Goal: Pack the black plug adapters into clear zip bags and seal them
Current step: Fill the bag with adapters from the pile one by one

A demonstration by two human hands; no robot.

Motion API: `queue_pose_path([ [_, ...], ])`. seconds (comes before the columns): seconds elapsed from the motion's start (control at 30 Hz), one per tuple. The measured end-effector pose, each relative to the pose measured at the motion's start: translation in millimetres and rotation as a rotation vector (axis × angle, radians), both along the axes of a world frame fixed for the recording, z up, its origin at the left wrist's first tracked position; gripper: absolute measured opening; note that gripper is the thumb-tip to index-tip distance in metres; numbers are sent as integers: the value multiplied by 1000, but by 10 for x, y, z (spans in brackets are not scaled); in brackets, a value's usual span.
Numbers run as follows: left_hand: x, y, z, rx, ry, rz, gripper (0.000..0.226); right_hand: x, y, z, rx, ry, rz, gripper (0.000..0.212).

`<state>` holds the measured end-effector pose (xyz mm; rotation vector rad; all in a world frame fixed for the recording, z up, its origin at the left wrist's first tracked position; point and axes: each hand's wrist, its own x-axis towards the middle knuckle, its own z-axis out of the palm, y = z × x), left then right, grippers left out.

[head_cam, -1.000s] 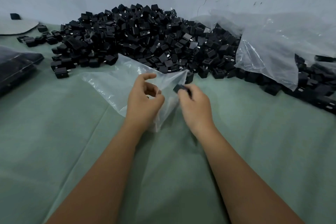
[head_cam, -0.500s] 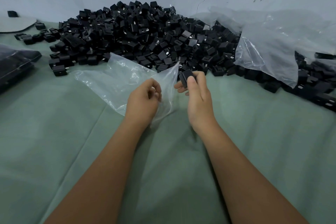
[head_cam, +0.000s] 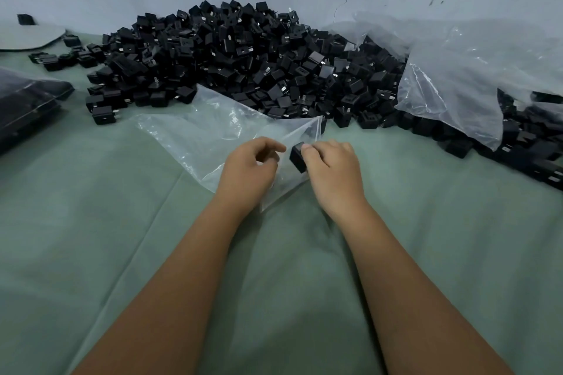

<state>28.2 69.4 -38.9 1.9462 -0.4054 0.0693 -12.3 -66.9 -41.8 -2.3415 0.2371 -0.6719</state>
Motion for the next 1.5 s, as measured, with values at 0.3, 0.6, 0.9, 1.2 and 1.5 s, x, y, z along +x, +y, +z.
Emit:
queue_pose_path([
  [0.3, 42, 35, -2, -272, 20, -34, 30, 36, -33, -55, -35, 135, -85, 7],
  [0.6, 79, 23, -62, 11, -92, 56, 11, -39, 8, 29, 31, 74, 12, 8],
  [0.9, 103, 48, -47, 36, -103, -112, 15, 13, -53, -33, -106, 101, 50, 14],
  [1.2, 81, 90, 84, -360, 210, -267, 22, -67, 16, -1, -278, -24, 307, 32],
  [1.5, 14, 118, 30, 20, 4, -379, 37, -91, 15, 68, -355, 78, 511, 35],
])
